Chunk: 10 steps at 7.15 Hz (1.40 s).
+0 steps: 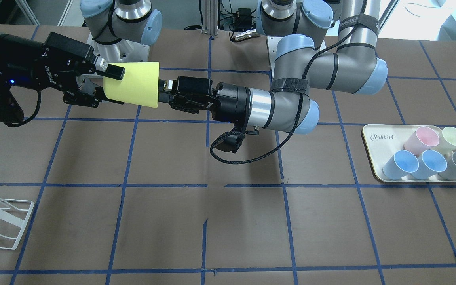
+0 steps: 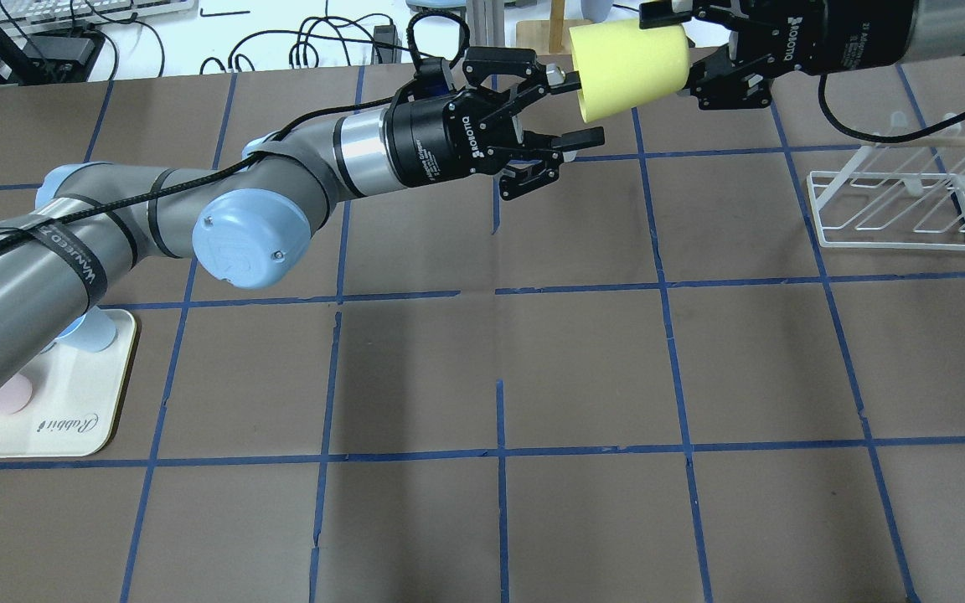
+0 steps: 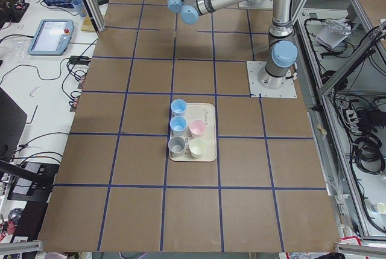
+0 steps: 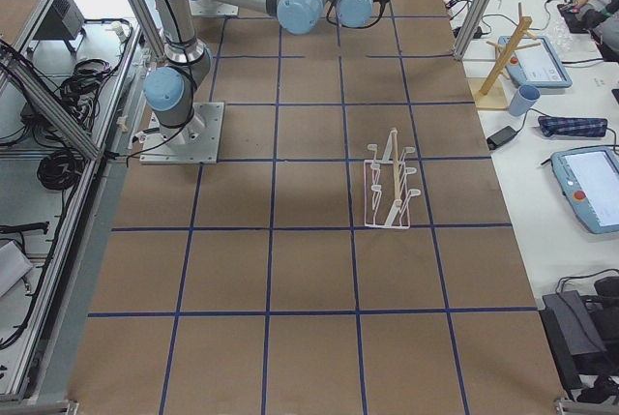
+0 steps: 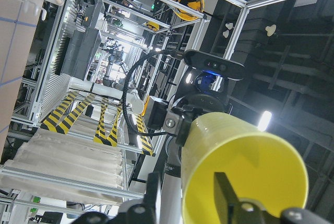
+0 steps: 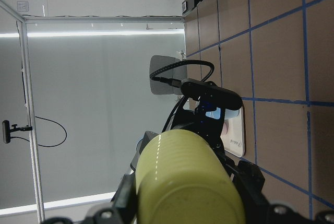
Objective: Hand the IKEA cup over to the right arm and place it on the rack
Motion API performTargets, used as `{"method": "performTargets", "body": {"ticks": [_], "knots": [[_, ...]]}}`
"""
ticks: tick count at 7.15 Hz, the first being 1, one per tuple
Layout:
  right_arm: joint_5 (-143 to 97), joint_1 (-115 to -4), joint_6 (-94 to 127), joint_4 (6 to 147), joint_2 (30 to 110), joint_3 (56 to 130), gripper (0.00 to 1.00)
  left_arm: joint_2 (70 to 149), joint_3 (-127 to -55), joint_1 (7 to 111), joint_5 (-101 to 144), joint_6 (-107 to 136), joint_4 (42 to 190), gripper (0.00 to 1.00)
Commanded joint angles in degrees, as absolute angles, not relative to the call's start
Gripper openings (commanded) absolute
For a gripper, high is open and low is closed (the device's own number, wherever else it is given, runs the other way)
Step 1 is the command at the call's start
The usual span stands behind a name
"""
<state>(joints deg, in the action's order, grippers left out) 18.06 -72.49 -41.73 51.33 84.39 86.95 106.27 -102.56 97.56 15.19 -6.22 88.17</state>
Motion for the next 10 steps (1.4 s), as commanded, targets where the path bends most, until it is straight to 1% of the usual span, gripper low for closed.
{"method": "performTargets", "body": {"ticks": [1, 3, 4, 5, 7, 8, 9, 10], "knots": [[18.5, -72.3, -41.6, 51.3, 84.4, 86.6, 0.55, 105.7, -102.6, 94.6, 12.8, -3.3, 88.0, 1.00], [22.8, -72.2, -37.8, 52.9, 84.2, 85.2, 0.56, 104.7, -101.4, 88.3, -5.0, 0.1, 87.8, 1.00], [27.9, -72.1, -35.7, 54.7, 84.1, 83.9, 0.56, 103.9, -100.6, 85.2, -16.2, 3.1, 85.2, 1.00], [37.8, -72.1, -32.0, 60.5, 84.0, 83.3, 0.55, 103.1, -98.9, 83.5, -28.1, 6.8, 83.1, 1.00], [60.6, -72.1, -17.9, 78.8, 83.8, 83.6, 0.55, 101.7, -92.9, 83.2, -49.9, 8.3, 83.2, 1.00], [68.0, -72.0, -17.6, 81.4, 83.7, 83.4, 0.55, 100.8, -89.4, 83.6, -62.6, 8.0, 84.5, 1.00], [76.2, -71.8, -18.2, 88.4, 83.5, 84.3, 0.55, 99.4, -87.5, 83.9, -72.3, 7.4, 87.3, 1.00], [84.0, -71.7, -18.3, 92.1, 83.4, 84.4, 0.41, 97.7, -87.1, 83.8, -80.3, 5.9, 90.1, 1.00]]}}
